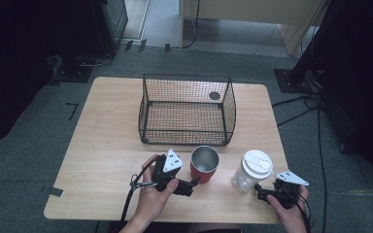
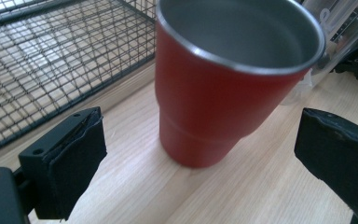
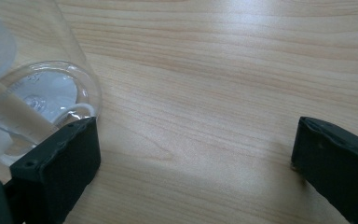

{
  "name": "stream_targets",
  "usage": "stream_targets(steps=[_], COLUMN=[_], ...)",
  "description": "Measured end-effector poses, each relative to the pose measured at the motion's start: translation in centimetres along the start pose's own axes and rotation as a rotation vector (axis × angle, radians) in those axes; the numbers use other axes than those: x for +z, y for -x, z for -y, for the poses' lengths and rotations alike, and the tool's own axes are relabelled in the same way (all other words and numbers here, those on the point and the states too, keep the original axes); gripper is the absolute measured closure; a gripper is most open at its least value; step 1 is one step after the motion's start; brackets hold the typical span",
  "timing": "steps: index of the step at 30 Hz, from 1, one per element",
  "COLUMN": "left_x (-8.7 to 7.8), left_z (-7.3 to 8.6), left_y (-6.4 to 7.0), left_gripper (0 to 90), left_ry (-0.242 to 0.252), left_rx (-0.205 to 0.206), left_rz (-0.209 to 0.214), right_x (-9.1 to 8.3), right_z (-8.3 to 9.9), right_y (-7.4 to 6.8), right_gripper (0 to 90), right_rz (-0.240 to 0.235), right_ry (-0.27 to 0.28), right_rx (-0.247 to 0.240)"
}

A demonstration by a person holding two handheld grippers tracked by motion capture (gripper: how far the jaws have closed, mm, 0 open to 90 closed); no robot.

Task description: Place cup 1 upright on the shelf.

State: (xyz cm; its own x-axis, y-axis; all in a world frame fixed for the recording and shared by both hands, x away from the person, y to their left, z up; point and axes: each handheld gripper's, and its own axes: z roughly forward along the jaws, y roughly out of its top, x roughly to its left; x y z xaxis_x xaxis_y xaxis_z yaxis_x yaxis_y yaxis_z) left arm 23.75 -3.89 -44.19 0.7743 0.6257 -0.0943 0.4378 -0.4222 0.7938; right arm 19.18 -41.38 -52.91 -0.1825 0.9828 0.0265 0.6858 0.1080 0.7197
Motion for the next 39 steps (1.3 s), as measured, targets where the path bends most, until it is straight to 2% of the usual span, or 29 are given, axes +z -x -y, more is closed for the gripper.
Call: stream_targets(steps=[13,18,21,23,26,35,39], left_x=[2.1,3.0,3.4,3.9,4.3,4.8,4.8], left_z=[-2.8,-3.7,-3.9,-4.1,-4.2,-4.4,-4.5], left_y=[1.5,1.9,2.0,2.2,2.4,2.6,2.6], left_gripper=[2.8,2.8,2.8,2.8,2.8,6.3,6.6], left_ry=[-0.053,-0.069,-0.077,-0.092,-0.091,-0.098,-0.108], left_rx=[0.027,0.041,0.039,0.049,0.044,0.02,0.024], left_rz=[-0.01,-0.028,-0.035,-0.057,-0.074,-0.083,-0.084], right_x=[0.0,0.0,0.0,0.0,0.0,0.0,0.0], right_z=[0.0,0.0,0.0,0.0,0.0,0.0,0.0], right_y=[0.0,0.0,0.0,0.0,0.0,0.0,0.0], right_gripper=[1.0,1.0,1.0,1.0,1.0,1.0,1.0], right_rz=[0.0,0.0,0.0,0.0,0.0,0.0,0.0], right_ry=[0.0,0.0,0.0,0.0,0.0,0.0,0.0], right_rx=[0.0,0.0,0.0,0.0,0.0,0.0,0.0])
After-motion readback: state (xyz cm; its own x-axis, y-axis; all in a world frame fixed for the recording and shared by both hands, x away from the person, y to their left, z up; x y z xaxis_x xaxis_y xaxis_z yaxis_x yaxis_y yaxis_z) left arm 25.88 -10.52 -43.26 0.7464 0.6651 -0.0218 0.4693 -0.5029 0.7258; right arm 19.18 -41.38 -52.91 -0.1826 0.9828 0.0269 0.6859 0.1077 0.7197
